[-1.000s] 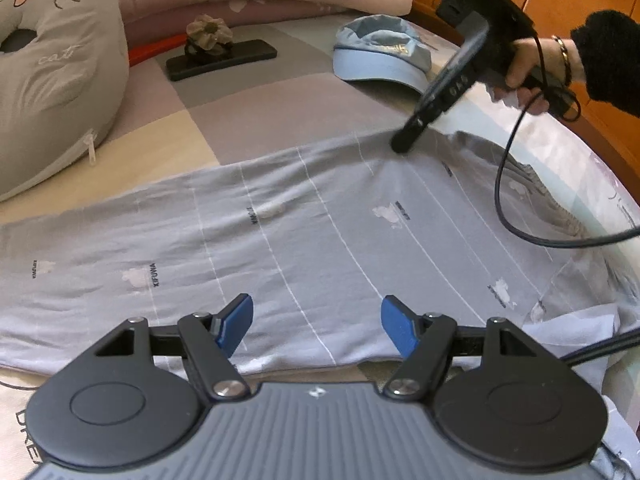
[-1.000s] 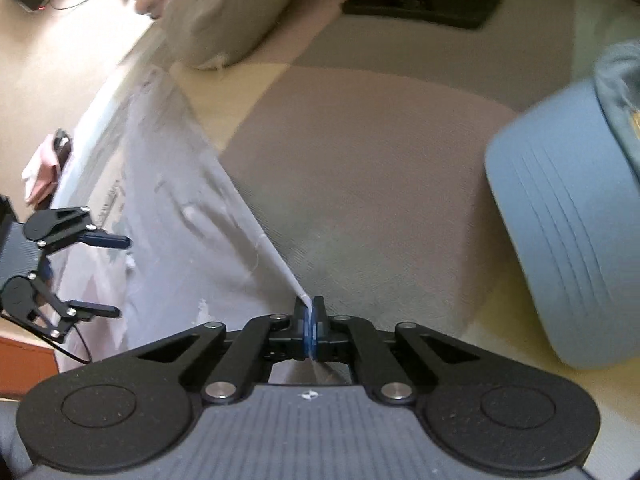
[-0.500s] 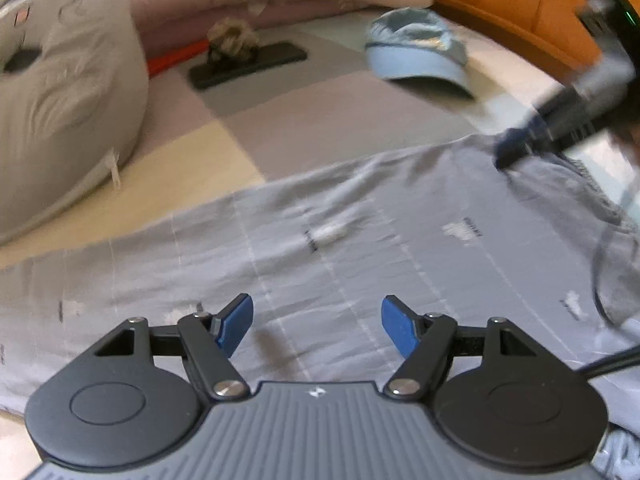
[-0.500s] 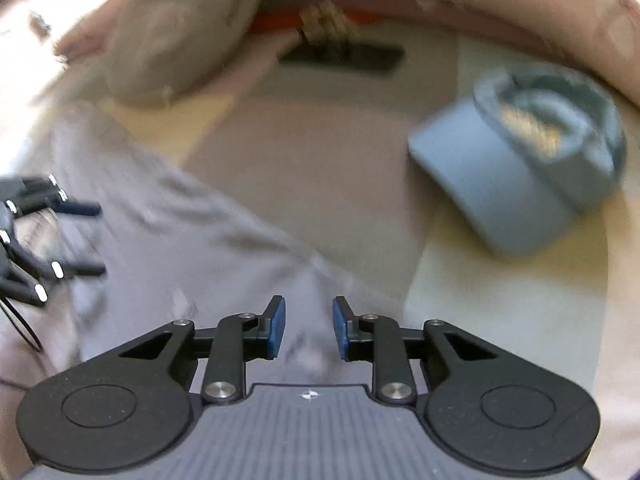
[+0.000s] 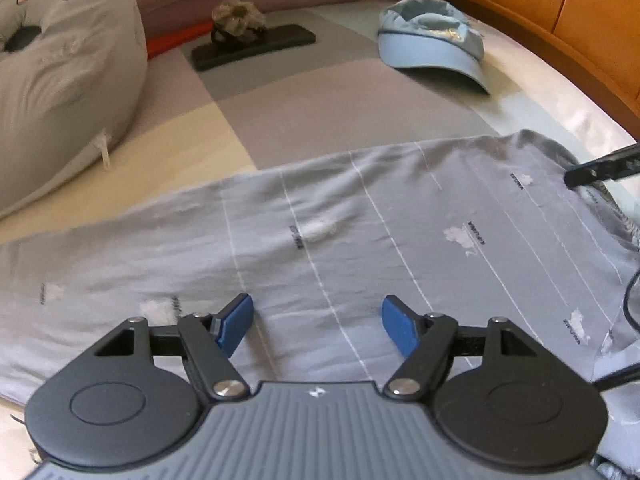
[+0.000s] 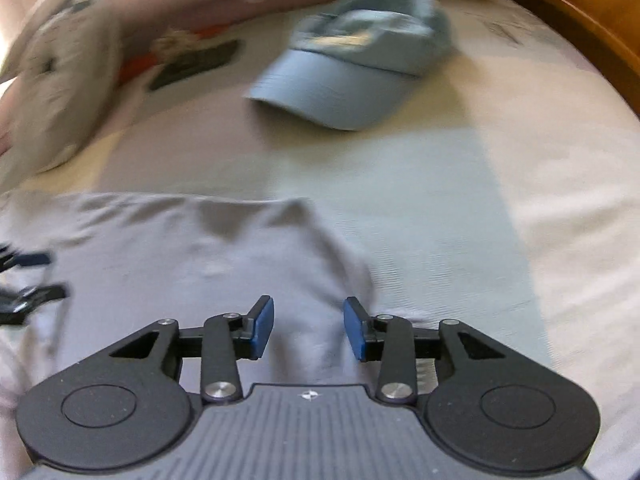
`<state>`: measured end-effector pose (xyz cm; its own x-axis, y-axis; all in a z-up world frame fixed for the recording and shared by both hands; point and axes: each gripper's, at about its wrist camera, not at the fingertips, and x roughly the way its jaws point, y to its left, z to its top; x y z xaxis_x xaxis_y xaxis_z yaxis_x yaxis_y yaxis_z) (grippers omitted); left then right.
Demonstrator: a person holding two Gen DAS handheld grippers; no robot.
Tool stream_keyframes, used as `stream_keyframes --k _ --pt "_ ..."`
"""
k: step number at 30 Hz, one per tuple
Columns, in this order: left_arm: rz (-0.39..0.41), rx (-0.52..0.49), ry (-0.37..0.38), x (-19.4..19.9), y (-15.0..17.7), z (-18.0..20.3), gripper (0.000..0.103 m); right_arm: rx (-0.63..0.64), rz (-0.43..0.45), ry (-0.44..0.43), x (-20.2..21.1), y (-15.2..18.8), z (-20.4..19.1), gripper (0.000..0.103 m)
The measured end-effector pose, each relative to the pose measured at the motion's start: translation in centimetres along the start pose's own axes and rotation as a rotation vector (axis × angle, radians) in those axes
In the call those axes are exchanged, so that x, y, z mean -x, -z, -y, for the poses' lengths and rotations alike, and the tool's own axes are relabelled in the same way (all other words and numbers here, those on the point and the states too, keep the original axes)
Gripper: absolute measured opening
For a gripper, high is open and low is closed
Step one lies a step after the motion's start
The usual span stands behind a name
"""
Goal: Fold clothes
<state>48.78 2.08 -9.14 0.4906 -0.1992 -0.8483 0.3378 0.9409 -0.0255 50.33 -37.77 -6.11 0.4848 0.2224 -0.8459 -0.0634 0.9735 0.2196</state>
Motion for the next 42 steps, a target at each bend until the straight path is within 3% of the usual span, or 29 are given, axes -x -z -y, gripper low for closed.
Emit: stream_keyframes --k 2,4,5,6,8,12,16,21,25,29,31,36,42 --pt "-0.001 0.019 -0.005 0.1 0.0 0.0 0.073 -0.026 0.029 0.033 -0.4 -0.3 1.5 0.022" --pt "0.002 0.014 -0.018 0.6 -0.1 0.0 0.073 -0.019 0.043 0.140 -0.2 -0.9 1.8 0.022" --pt "0.011 -0.001 -0.025 1.0 -0.1 0.2 0.073 -0.045 0.049 0.134 0.3 -1.0 1.8 0.025" --pt "0.019 -0.017 -0.031 1.4 0.0 0.4 0.073 -0.075 0.055 0.121 0.8 -1.0 1.7 0.036" --pt "0.025 -0.052 -0.045 1.9 0.4 0.8 0.073 -0.048 0.056 0.070 1.8 -0.4 -0.2 0.045" --pt "0.010 -0.084 -0.066 2.2 1.8 1.5 0.073 0.047 0.033 -0.017 2.6 1.4 -4.9 0.050" --pt "0.006 0.056 -0.035 3.0 4.5 0.1 0.075 0.149 -0.042 -0.003 0.1 3.6 -9.3 0.056" --pt "0.049 0.078 -0.043 5.2 4.6 -2.0 0.075 0.267 -0.093 0.055 -1.3 5.8 -12.4 0.103" --pt "0.103 0.084 -0.149 4.7 3.2 -5.6 0.075 0.294 -0.127 0.096 -1.7 6.3 -13.5 0.103" --pt "0.074 0.166 -0.205 3.2 3.8 -9.5 0.075 0.294 -0.135 0.111 -2.1 6.3 -13.7 0.103" --pt "0.053 0.242 -0.177 3.2 5.2 -10.8 0.075 0.295 -0.148 0.119 -2.2 6.2 -13.9 0.103" --pt "0.096 0.243 -0.125 5.9 6.0 -12.4 0.076 0.263 -0.165 0.132 -1.8 4.5 -15.0 0.103" --pt "0.178 0.251 -0.250 4.6 2.2 -18.9 0.076 0.356 -0.025 -0.011 -1.6 1.8 -21.2 0.103"
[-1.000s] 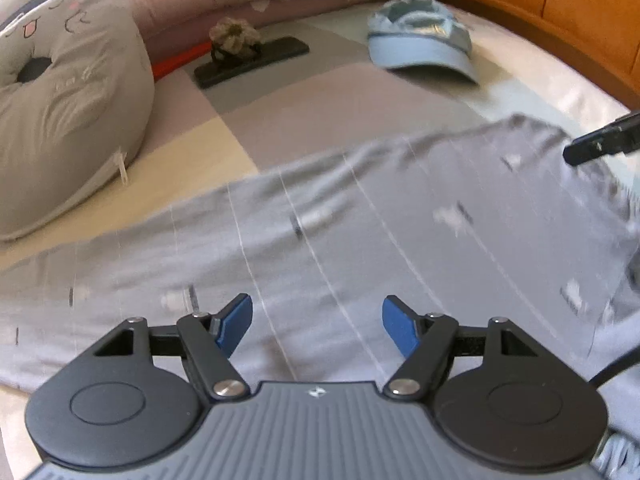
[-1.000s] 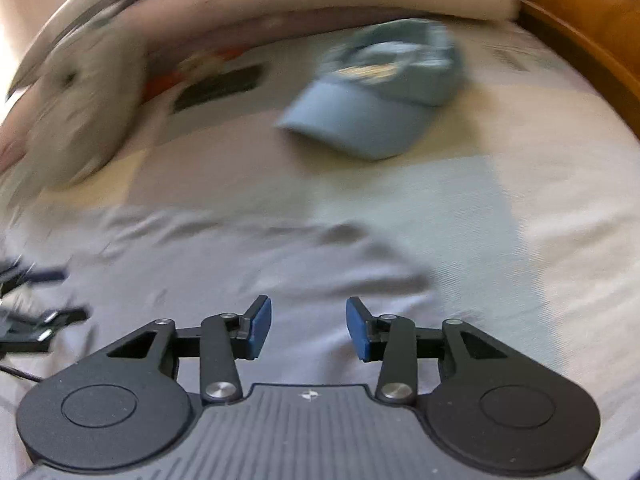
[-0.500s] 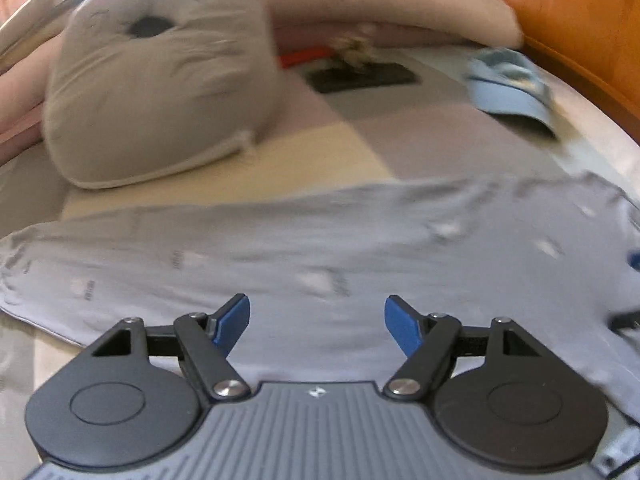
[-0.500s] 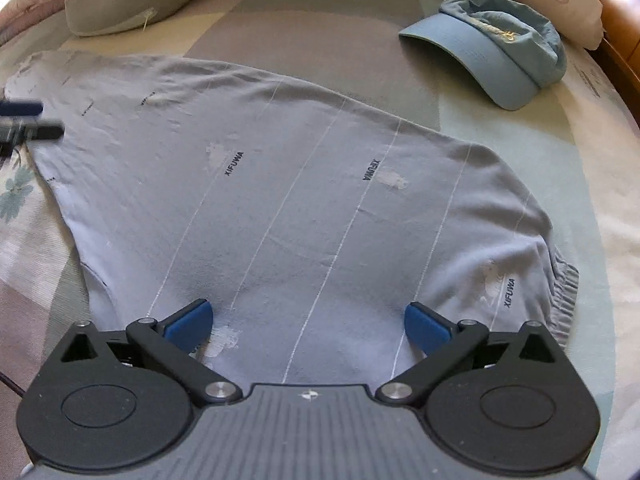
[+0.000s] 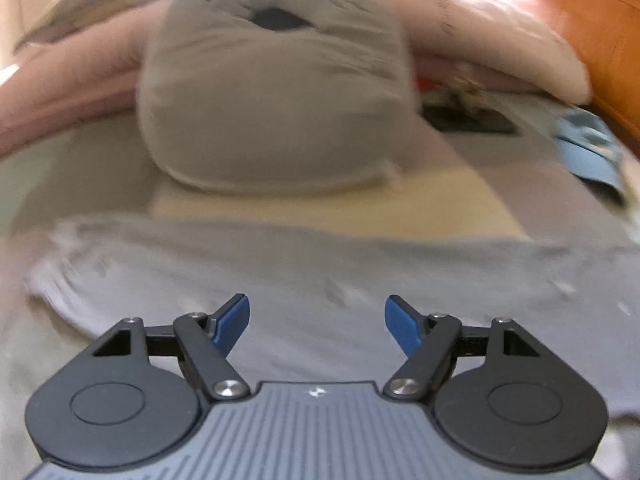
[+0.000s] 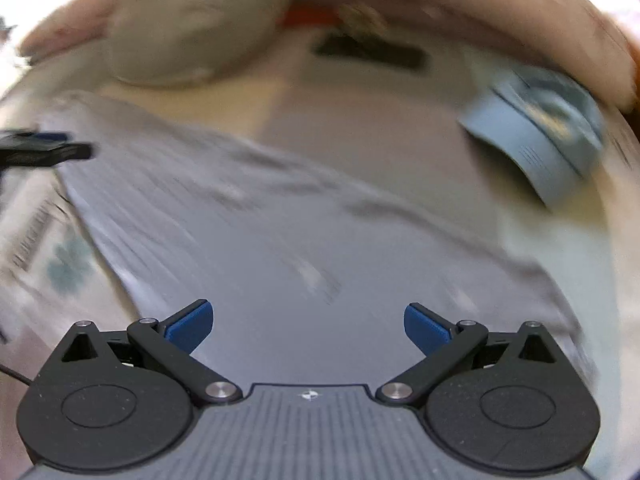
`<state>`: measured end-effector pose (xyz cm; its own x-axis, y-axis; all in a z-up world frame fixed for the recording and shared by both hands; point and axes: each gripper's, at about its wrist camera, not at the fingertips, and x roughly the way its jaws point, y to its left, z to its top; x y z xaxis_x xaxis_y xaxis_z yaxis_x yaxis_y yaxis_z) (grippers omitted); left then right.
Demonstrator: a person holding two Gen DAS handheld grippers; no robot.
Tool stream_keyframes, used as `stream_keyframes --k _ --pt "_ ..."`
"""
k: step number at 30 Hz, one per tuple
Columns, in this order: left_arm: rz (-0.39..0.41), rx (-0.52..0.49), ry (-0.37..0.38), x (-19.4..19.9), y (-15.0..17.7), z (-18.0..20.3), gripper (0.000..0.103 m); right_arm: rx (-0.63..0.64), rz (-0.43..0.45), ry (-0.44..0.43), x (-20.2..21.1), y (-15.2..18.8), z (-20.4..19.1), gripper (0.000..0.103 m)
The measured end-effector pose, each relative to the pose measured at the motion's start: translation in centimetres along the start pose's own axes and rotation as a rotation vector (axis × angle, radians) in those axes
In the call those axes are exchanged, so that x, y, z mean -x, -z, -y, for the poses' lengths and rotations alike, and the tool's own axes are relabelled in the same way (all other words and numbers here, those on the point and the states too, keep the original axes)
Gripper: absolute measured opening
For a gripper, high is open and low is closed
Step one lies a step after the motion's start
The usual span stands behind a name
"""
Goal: Fold clothes
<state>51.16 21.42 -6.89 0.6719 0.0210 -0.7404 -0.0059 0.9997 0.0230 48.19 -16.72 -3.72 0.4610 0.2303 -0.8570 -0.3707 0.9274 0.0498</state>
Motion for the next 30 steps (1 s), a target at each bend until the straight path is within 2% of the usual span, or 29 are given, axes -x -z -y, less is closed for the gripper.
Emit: stream_keyframes --k 3,5,8,11,14,16,19,22,24,26,29,30 --pt "-0.020 0.026 -0.039 -2.4 -0.6 -2.3 0.076 0.058 0.032 -0.049 -2.3 -2.2 -3.6 0.103" --pt "-0.020 0.018 -0.046 -2.4 0.2 -3.5 0.076 0.085 0.059 -0.082 -3.8 -3.2 -5.9 0.103" --pt "-0.023 0.006 -0.038 -1.8 1.6 -5.2 0.078 0.100 0.037 -0.082 -6.2 -3.9 -8.2 0.103" --pt "-0.049 0.045 -0.031 -0.8 2.2 -7.2 0.078 0.107 -0.029 -0.064 -8.2 -3.7 -9.0 0.103" --pt "-0.043 0.090 -0.045 -0.2 1.3 -9.3 0.078 0.175 0.003 -0.031 -8.0 -2.8 -9.8 0.103" --pt "-0.015 0.100 -0.047 -0.3 0.3 -10.5 0.078 0.162 0.008 -0.042 -7.9 -2.7 -9.4 0.103" --pt "0.000 0.095 -0.061 -2.0 -1.9 -11.9 0.078 0.165 0.005 -0.035 -8.2 -2.7 -9.6 0.103" --pt "-0.013 0.114 -0.081 -4.4 -2.6 -13.6 0.078 0.158 -0.004 -0.023 -8.5 -2.9 -10.0 0.103" --pt "-0.018 0.177 -0.097 -5.3 -2.1 -15.5 0.078 0.153 -0.010 -0.017 -8.7 -3.1 -10.1 0.103" --pt "0.013 0.224 -0.068 -5.1 -1.5 -16.7 0.078 0.152 -0.013 -0.015 -8.7 -3.1 -10.2 0.103" --pt "-0.002 0.131 -0.089 -4.9 -1.6 -15.8 0.078 0.161 -0.007 -0.022 -8.7 -3.0 -10.1 0.103" --pt "-0.004 0.140 -0.079 -4.9 -1.6 -16.0 0.078 0.165 -0.005 -0.025 -8.7 -3.0 -10.1 0.103"
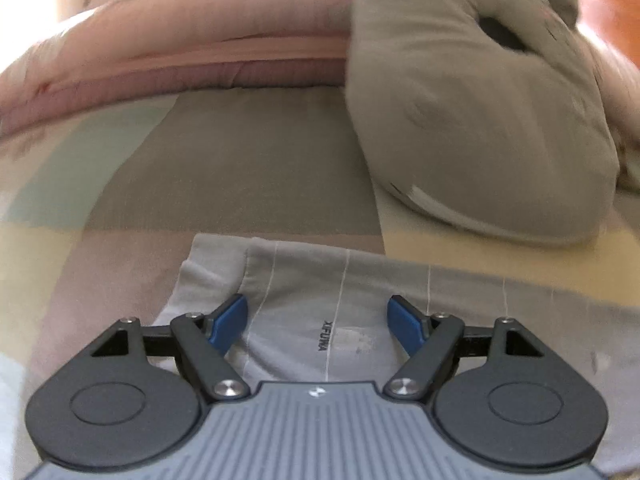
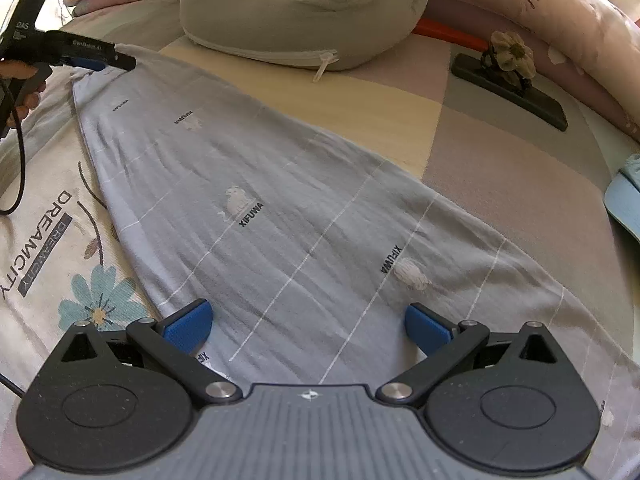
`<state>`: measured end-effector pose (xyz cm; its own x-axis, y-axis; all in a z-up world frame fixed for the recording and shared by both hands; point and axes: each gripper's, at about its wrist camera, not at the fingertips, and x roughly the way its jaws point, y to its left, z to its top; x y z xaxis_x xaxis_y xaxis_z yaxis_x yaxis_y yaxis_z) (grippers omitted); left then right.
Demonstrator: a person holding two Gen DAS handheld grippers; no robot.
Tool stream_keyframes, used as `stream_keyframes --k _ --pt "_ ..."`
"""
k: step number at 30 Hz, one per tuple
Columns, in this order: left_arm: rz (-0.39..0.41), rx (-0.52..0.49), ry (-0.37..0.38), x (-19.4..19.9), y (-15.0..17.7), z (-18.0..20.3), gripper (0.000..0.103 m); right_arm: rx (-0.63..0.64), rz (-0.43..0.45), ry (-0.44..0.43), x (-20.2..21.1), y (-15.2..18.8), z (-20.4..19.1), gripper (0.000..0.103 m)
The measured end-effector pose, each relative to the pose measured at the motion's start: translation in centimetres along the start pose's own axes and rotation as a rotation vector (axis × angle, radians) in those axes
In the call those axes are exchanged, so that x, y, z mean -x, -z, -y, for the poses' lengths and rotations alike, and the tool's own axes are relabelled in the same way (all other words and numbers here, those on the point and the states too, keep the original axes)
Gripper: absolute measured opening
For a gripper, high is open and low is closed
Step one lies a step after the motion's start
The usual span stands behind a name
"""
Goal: Fold clothes
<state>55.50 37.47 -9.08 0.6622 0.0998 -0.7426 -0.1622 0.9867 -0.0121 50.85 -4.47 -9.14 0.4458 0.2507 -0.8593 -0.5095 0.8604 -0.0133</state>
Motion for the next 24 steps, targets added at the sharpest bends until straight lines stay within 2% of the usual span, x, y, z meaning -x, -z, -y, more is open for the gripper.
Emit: stream_keyframes --k 2,5,7,10,11,14,17,19,21,24 --pt "-0.005 0.032 0.023 0.1 -0.1 -0.4 0.078 0.005 0.000 -0.003 0.0 0.0 0.0 0.103" --pt "0.004 0.202 0.075 0.8 -0.6 -1.7 0.077 0.003 0.000 0.000 -0.1 -0.1 -0.1 0.103" --pt "0.024 0.216 0.116 1.5 -0.6 -1.2 0.079 0.001 0.000 0.004 -0.1 -0.1 -0.1 0.103" --pt "-0.006 0.079 0.116 1.6 0.3 1.4 0.081 -0.002 0.000 0.008 -0.1 -0.1 -0.2 0.103" --pt "-0.027 0.010 0.092 1.4 0.7 2.4 0.082 -0.003 0.000 0.009 -0.1 -0.2 -0.2 0.103" --pt "-0.029 -0.108 -0.002 1.5 1.4 4.1 0.086 -0.005 -0.006 0.013 0.0 -0.3 -0.3 0.103" --pt "-0.022 -0.151 -0.057 2.7 1.3 5.4 0.084 -0.011 -0.044 0.009 0.2 -1.1 0.0 0.103" --pt "0.004 -0.225 -0.039 3.8 1.5 6.6 0.084 -0.042 -0.012 0.014 1.0 -1.5 0.5 0.103" --pt "0.003 -0.298 -0.007 4.4 2.2 8.1 0.085 -0.081 0.024 0.062 1.3 -1.9 1.3 0.103" --pt "-0.038 -0.357 0.030 4.4 3.6 10.6 0.085 -0.140 0.016 0.122 -0.3 -2.3 2.7 0.103"
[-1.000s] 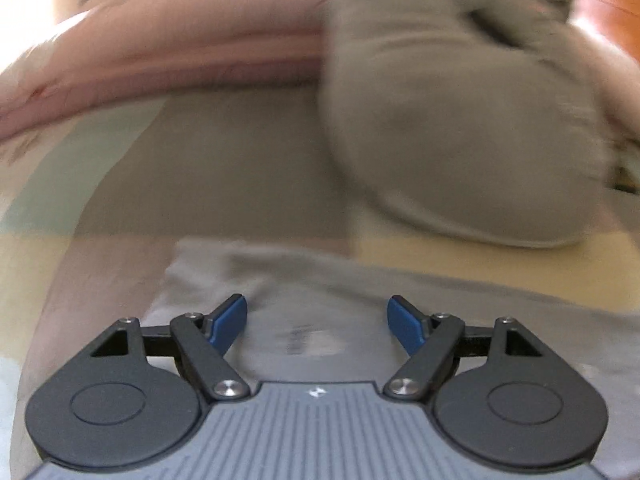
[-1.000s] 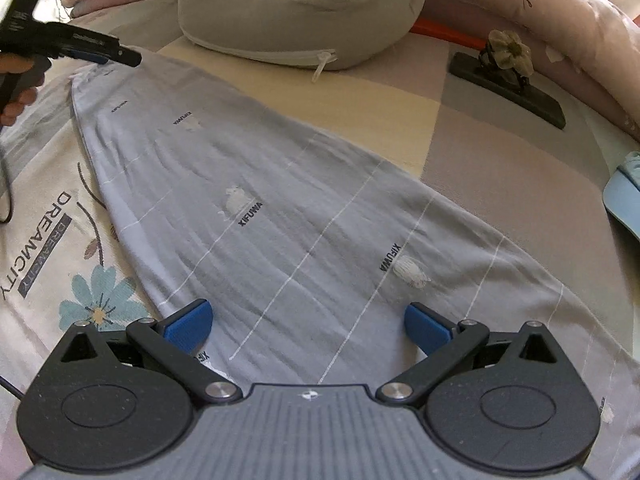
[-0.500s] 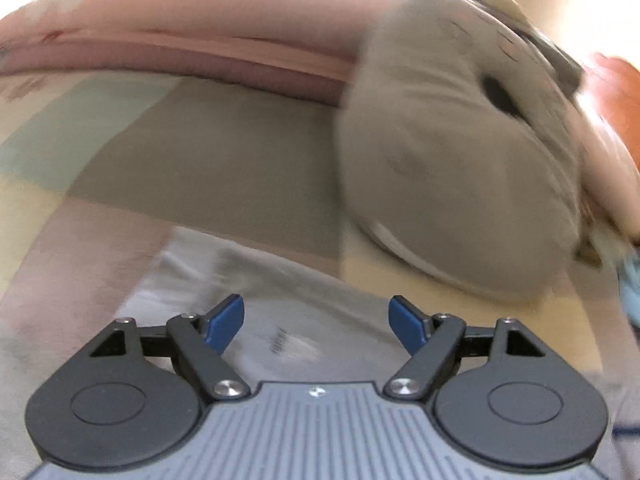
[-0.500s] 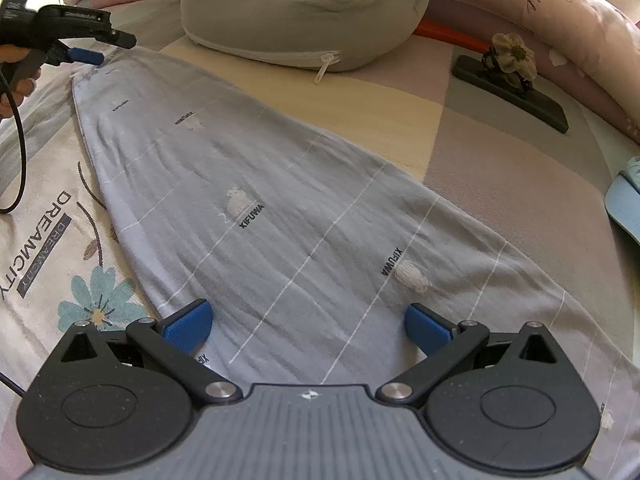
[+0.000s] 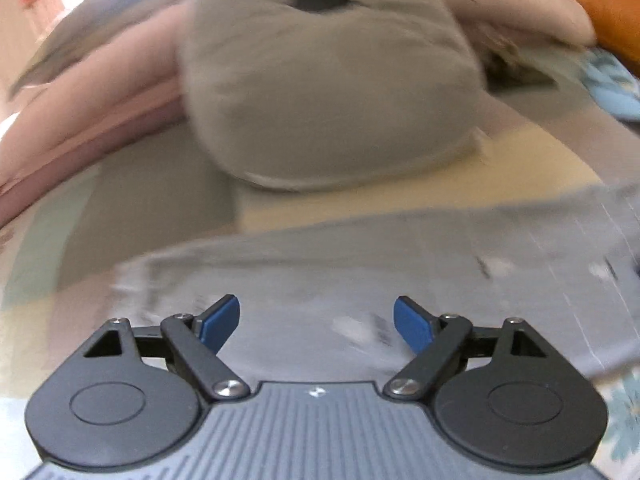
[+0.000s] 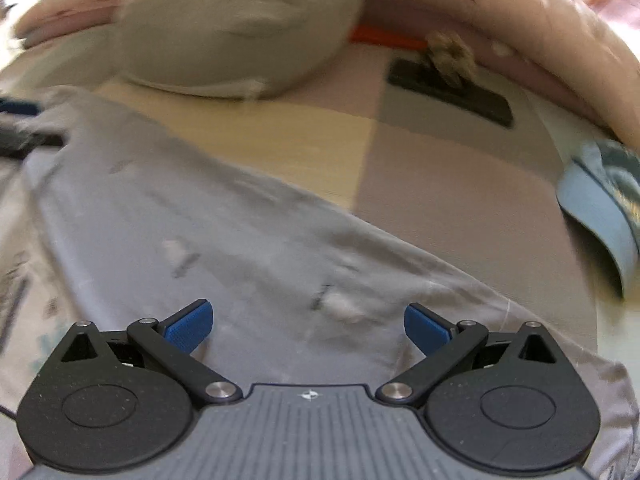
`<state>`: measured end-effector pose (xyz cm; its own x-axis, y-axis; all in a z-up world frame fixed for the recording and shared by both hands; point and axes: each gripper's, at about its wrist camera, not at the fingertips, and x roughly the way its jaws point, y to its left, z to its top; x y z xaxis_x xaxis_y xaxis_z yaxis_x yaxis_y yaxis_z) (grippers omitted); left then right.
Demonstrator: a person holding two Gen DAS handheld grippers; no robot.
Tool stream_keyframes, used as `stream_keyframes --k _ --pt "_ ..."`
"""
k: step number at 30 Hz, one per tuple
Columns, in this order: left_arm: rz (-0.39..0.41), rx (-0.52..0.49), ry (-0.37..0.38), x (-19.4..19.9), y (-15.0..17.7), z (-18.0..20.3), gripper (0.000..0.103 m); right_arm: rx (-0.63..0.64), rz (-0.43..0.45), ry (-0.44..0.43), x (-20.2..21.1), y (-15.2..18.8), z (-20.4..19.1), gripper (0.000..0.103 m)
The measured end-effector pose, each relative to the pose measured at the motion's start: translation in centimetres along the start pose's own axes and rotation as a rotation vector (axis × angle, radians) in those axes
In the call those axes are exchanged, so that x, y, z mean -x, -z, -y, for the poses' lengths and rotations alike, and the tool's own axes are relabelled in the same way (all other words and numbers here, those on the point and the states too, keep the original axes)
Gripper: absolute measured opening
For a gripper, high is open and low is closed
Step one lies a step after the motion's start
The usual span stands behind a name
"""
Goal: Fold clothes
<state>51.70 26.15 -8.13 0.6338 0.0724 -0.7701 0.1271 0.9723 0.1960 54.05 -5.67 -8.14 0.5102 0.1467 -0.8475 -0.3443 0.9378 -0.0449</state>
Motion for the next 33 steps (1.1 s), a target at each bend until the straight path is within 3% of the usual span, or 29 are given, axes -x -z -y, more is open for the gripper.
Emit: stream_keyframes --k 4,6,8,14,18,20,22,24,28,33 --pt "-0.038 0.151 0.012 -0.9 0.4 -0.3 0.089 -0.038 0.066 0.031 -1.8 -1.1 1.2 0.103" --pt "-0.044 0.211 0.018 -0.4 0.2 -0.7 0.087 -0.059 0.074 0.025 -2.2 -2.0 2.0 0.103" --pt "-0.027 0.194 0.015 0.5 -0.4 0.2 0.087 -0.101 0.069 0.020 -1.9 -2.4 3.1 0.103" --pt "0.048 0.033 0.168 2.9 -3.2 6.5 0.087 -0.144 0.054 0.023 3.0 0.1 6.2 0.103" --pt "0.044 -0.061 0.289 1.3 -4.9 11.9 0.087 -0.159 -0.012 0.046 4.8 3.9 7.5 0.103" --pt "0.027 -0.044 0.331 -0.2 -5.1 13.4 0.087 -0.171 -0.040 0.056 5.3 5.7 8.1 0.103" --pt "0.002 -0.019 0.315 -1.8 -5.3 13.7 0.087 -0.186 -0.061 0.071 5.3 7.4 8.7 0.103" --pt "-0.016 0.004 0.231 -3.2 -5.7 13.1 0.089 -0.207 -0.093 0.077 4.8 8.6 9.4 0.103" --pt "-0.033 0.165 0.177 -3.9 -6.9 9.8 0.085 -0.210 -0.056 0.052 5.0 9.6 10.2 0.103" --pt "0.008 0.133 0.228 0.1 -6.8 11.2 0.087 -0.167 -0.063 0.050 4.7 9.4 10.0 0.103"
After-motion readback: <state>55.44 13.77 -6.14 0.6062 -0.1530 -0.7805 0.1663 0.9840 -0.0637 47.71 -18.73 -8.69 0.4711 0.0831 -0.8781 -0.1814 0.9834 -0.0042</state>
